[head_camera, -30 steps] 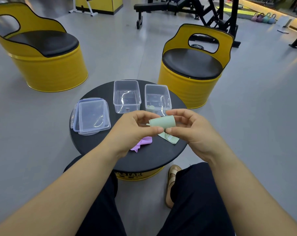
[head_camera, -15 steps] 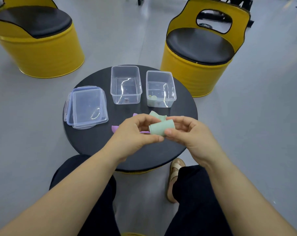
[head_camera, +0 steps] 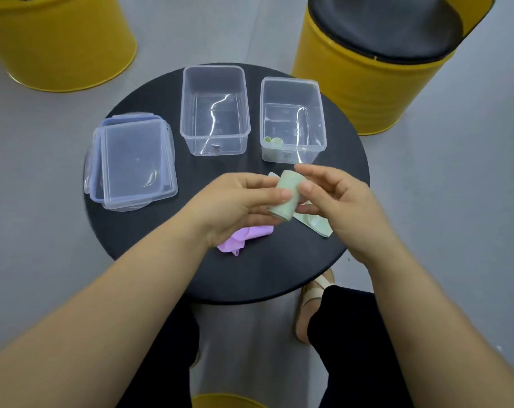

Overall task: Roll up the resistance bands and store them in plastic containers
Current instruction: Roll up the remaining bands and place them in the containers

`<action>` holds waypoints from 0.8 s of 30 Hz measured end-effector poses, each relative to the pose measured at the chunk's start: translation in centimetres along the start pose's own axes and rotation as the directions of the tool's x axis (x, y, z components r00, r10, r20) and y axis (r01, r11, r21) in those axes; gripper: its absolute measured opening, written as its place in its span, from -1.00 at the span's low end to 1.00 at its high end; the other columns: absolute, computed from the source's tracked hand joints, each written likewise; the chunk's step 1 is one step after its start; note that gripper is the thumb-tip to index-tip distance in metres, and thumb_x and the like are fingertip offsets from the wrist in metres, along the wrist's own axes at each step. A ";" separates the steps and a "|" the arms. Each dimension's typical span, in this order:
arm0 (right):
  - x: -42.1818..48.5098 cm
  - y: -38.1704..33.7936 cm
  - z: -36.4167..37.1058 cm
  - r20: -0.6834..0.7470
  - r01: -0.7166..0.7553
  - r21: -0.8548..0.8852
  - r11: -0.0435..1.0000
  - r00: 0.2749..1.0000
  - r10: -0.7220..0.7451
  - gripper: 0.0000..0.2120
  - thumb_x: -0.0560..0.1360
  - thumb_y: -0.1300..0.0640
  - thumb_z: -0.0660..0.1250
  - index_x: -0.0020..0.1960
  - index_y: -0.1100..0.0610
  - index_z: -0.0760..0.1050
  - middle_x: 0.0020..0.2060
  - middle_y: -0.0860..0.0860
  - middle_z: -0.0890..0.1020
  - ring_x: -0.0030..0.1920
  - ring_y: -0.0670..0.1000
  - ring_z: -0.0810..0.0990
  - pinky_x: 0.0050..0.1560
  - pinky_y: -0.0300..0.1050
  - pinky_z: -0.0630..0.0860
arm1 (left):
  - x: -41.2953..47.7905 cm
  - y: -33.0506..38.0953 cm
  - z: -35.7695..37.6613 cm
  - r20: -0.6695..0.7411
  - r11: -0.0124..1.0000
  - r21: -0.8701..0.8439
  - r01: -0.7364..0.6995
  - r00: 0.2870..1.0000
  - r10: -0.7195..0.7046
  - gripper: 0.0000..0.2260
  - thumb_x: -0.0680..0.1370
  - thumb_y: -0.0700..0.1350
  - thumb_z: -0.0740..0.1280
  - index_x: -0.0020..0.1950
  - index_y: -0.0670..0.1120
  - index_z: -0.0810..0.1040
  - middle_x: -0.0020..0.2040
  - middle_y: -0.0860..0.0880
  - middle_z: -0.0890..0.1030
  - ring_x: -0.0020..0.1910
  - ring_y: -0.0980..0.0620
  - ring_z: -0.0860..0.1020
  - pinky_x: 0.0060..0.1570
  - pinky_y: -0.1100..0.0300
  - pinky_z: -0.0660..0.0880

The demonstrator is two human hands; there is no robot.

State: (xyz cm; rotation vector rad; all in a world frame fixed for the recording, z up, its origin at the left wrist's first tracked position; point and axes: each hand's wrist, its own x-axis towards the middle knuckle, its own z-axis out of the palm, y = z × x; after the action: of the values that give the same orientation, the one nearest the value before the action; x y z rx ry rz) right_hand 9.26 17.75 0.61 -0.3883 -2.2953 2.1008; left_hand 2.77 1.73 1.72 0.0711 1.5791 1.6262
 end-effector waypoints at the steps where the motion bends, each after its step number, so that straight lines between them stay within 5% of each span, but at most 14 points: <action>1: 0.4 0.3 0.0 0.001 0.018 -0.047 0.999 1.000 -0.018 -0.66 0.44 0.21 0.41 0.17 -0.03 0.49 0.04 -0.09 0.61 -0.06 -0.18 0.62 0.01 -0.24 0.56 | 0.5 -0.3 0.1 0.003 0.989 -0.139 0.041 0.999 -0.041 -0.87 0.48 -0.23 0.35 0.00 -0.17 0.62 -0.16 -0.09 0.69 -0.17 0.01 0.66 -0.03 0.15 0.60; 6: 1.7 1.8 0.1 0.163 0.106 -0.266 0.958 0.985 -0.064 -0.24 0.20 0.17 0.60 0.29 -0.12 0.33 0.22 -0.18 0.49 0.20 -0.18 0.49 0.21 -0.23 0.46 | 2.1 -2.1 0.8 -0.005 0.913 -0.391 0.112 0.992 -0.124 -0.80 0.50 -0.24 0.30 0.10 -0.27 0.54 -0.23 -0.10 0.67 -0.30 0.00 0.65 -0.01 0.08 0.58; 10: 2.5 2.6 0.4 0.168 0.150 -0.353 0.923 0.981 -0.095 -0.32 0.21 0.13 0.61 0.20 -0.16 0.37 0.10 -0.29 0.51 0.15 -0.18 0.52 0.23 -0.23 0.45 | 2.7 -2.6 0.8 -0.012 0.914 -0.391 0.111 0.992 -0.126 -0.83 0.50 -0.22 0.29 0.05 -0.24 0.57 -0.23 -0.09 0.67 -0.36 0.05 0.62 0.08 0.06 0.52; 16: 2.9 2.8 0.1 0.176 0.218 -0.397 0.892 0.971 -0.160 -0.43 0.24 0.15 0.60 0.12 -0.17 0.43 0.01 -0.36 0.53 0.06 -0.21 0.53 0.14 -0.27 0.46 | 3.0 -2.7 0.7 0.020 0.914 -0.391 0.111 0.993 -0.113 -0.86 0.51 -0.23 0.26 0.00 -0.22 0.57 -0.24 -0.08 0.67 -0.31 0.05 0.64 -0.06 0.16 0.58; 24: 3.2 2.7 0.3 0.219 0.284 -0.399 0.872 0.953 -0.211 -0.52 0.20 -0.02 0.53 0.03 -0.29 0.42 0.01 -0.28 0.55 0.00 -0.06 0.52 0.11 -0.22 0.44 | 3.3 -3.3 0.1 0.043 0.940 -0.328 0.091 0.996 -0.081 -0.73 0.36 -0.17 0.34 0.02 -0.22 0.59 0.01 -0.12 0.67 -0.19 0.03 0.64 0.06 0.07 0.56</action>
State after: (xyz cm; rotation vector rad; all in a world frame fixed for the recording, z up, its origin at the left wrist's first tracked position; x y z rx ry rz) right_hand 6.56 18.26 -2.62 0.0964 -2.7262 1.5583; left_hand 2.46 3.24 -2.69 -0.1497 1.2501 1.7894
